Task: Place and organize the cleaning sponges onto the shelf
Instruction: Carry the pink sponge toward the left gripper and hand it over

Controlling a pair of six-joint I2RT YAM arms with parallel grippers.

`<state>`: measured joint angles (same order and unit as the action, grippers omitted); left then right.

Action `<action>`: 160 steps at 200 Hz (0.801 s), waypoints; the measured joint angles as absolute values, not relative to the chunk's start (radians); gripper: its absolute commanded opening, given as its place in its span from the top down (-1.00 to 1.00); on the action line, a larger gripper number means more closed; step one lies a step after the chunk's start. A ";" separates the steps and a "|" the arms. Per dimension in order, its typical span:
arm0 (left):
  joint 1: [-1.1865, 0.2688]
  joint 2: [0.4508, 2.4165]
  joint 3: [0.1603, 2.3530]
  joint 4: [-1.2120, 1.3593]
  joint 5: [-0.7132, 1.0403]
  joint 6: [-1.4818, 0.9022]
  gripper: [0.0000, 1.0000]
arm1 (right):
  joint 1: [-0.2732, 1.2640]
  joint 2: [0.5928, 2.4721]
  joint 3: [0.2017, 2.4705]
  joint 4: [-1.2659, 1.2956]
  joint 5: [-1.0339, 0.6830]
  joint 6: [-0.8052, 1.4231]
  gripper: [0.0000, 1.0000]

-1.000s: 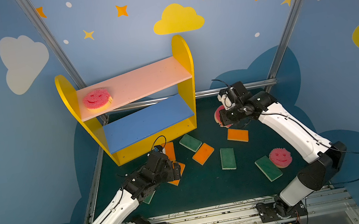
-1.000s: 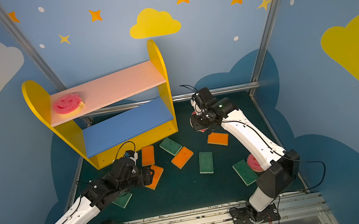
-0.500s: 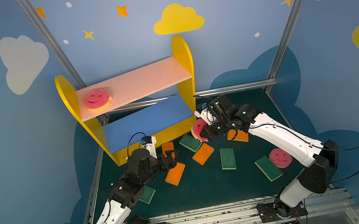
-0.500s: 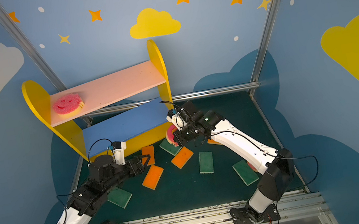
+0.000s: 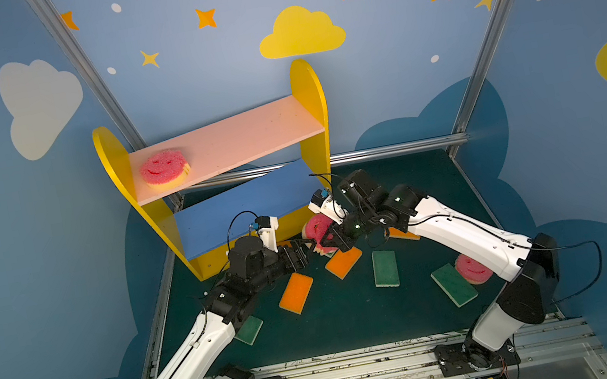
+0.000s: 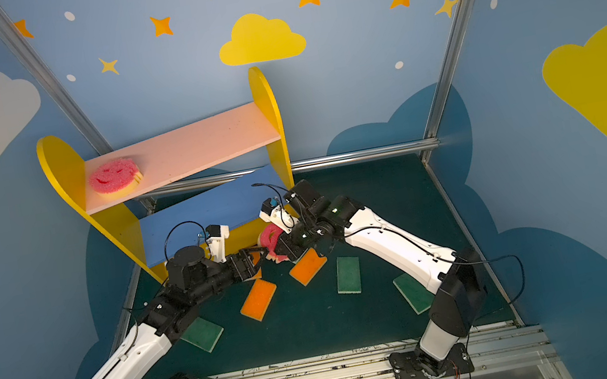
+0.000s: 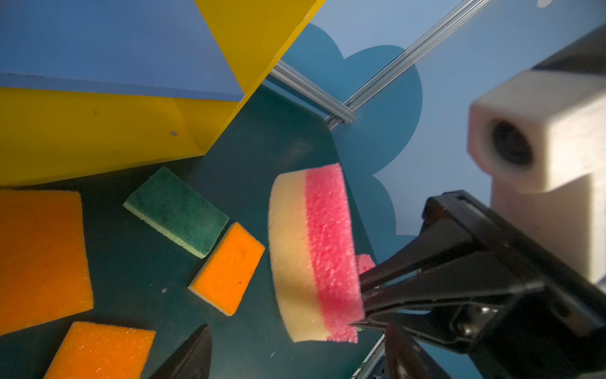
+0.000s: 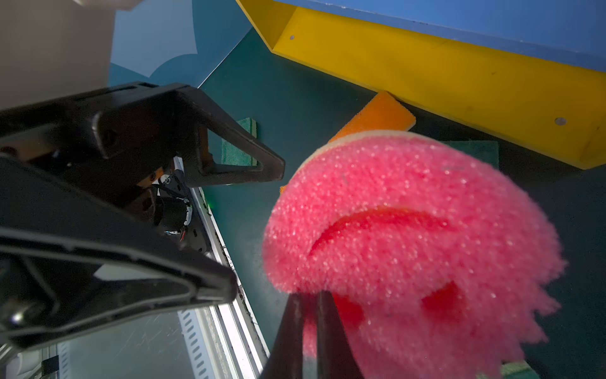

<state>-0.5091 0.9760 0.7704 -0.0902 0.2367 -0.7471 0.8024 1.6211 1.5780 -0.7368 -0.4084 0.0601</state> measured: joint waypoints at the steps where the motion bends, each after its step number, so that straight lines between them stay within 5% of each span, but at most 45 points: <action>1: -0.509 0.976 0.770 -0.088 0.236 -0.748 -0.56 | 0.802 1.621 1.578 -0.737 -0.410 0.060 1.00; 106: -0.506 1.019 0.770 0.014 0.253 -0.810 -0.01 | 0.809 1.625 1.560 -0.709 -0.483 0.031 0.99; 160: -0.499 1.021 0.770 0.012 0.249 -0.826 0.42 | 0.809 1.623 1.547 -0.690 -0.484 0.024 0.74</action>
